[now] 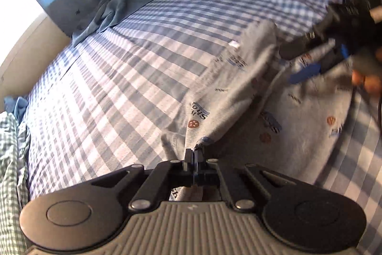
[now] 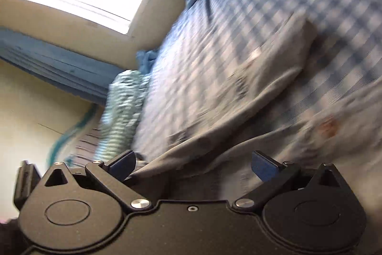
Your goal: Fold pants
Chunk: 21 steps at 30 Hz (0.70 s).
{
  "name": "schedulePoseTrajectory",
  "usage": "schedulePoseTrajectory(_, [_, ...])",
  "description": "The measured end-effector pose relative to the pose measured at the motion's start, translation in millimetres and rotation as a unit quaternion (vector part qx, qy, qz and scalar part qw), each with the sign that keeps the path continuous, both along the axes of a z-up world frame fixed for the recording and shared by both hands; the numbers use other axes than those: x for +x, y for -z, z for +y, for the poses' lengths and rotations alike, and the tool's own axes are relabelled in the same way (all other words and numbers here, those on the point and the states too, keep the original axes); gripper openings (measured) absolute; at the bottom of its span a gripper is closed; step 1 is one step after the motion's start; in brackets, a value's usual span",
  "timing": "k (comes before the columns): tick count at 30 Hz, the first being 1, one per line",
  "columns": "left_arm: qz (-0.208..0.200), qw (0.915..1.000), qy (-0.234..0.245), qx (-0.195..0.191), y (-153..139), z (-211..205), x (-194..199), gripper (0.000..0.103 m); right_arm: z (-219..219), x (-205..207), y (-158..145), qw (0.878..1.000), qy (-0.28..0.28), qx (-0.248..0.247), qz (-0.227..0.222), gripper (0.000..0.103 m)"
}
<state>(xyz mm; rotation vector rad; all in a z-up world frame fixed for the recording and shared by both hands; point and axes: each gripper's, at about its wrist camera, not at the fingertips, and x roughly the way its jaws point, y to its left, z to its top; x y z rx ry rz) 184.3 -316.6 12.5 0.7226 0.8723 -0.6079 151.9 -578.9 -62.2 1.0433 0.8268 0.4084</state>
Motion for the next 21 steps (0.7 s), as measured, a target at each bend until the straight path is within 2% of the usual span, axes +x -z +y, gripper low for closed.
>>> schedulePoseTrajectory(2, [0.011, 0.9998, -0.010, -0.011, -11, 2, 9, 0.000, 17, 7, 6, 0.999, -0.007, 0.047, -0.004, 0.102])
schedulePoseTrajectory(7, [0.014, 0.9998, -0.011, -0.013, -22, -2, 18, 0.000, 65, 25, 20, 0.993, -0.003, 0.114, 0.002, 0.102])
schedulePoseTrajectory(10, [0.014, 0.9998, -0.009, -0.014, -23, -3, 20, 0.000, 77, 25, 20, 0.990, 0.051, 0.130, -0.013, 0.100])
schedulePoseTrajectory(12, [0.010, 0.9999, -0.006, -0.010, -23, -2, 19, 0.000, 69, 23, 16, 0.986, 0.106, 0.123, -0.027, 0.097])
schedulePoseTrajectory(15, [-0.001, 0.9999, -0.007, -0.007, -22, -1, 14, 0.000, 40, 18, 11, 0.976, 0.188, 0.105, -0.040, 0.098])
schedulePoseTrajectory(21, [-0.002, 0.9995, -0.027, -0.020, -18, -2, 12, 0.000, -22, 13, -4, 0.962, 0.258, 0.041, -0.080, 0.099])
